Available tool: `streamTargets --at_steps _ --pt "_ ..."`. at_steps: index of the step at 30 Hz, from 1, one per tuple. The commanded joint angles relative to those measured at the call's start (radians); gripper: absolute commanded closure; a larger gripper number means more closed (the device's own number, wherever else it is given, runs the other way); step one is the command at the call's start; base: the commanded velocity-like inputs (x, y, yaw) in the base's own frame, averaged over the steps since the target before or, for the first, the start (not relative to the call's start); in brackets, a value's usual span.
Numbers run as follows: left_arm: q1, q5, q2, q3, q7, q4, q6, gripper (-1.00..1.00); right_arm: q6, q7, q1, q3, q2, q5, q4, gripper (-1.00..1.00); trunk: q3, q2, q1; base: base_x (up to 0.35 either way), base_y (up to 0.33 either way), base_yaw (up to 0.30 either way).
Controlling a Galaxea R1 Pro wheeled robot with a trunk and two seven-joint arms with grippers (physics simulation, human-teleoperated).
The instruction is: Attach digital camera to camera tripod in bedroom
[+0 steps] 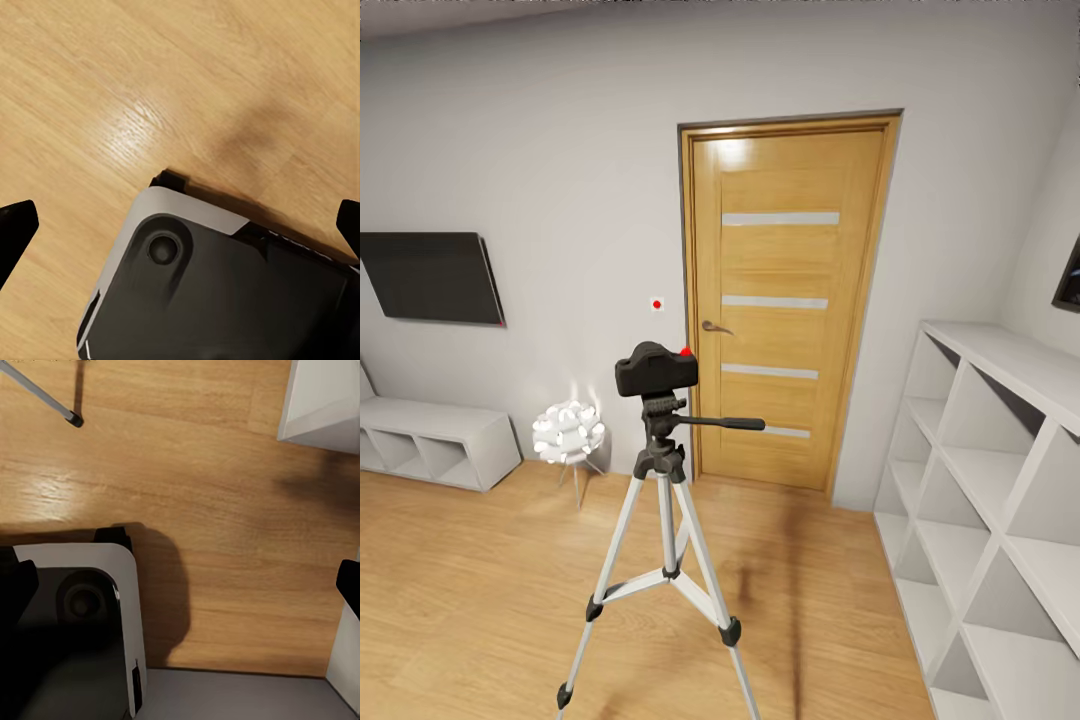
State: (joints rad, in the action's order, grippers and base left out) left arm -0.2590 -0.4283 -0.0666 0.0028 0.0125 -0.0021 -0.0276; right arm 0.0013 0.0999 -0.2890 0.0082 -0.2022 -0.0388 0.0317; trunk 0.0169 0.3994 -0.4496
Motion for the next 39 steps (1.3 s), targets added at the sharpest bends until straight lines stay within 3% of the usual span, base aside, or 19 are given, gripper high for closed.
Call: streamTargets --at_steps 1,14,20,24,34,39 --pt "0.000 -0.003 0.001 0.000 0.001 0.001 -0.002 -1.00 0.000 0.004 -0.001 0.001 0.000 -0.004 0.002 -1.00 0.001 0.001 0.000 0.000 0.000 0.000" --pt "0.000 -0.001 0.005 0.000 -0.001 0.001 0.041 -1.00 0.007 0.004 0.001 0.001 0.002 -0.004 0.003 -1.00 0.015 0.001 0.000 0.000 0.000 0.000" --pt "0.000 -0.002 0.005 0.000 0.000 0.000 0.047 -1.00 0.009 0.004 0.028 0.001 0.005 -0.004 0.004 -1.00 0.024 0.001 0.000 0.000 0.000 0.000" --pt "0.000 0.000 0.004 0.000 0.001 -0.001 0.044 -1.00 0.009 0.004 0.038 0.001 0.017 -0.005 0.004 -1.00 0.030 0.001 0.000 0.000 0.000 0.000" --pt "0.000 0.005 0.005 0.001 0.001 -0.005 0.043 -1.00 -0.001 0.004 0.087 0.000 0.075 -0.008 0.004 -1.00 0.041 0.001 0.000 0.000 0.000 0.000" --pt "0.000 0.005 0.004 0.000 0.001 -0.014 0.042 -1.00 -0.004 0.004 0.097 0.001 0.083 -0.009 0.003 -1.00 0.042 0.001 0.000 0.000 0.000 0.000"
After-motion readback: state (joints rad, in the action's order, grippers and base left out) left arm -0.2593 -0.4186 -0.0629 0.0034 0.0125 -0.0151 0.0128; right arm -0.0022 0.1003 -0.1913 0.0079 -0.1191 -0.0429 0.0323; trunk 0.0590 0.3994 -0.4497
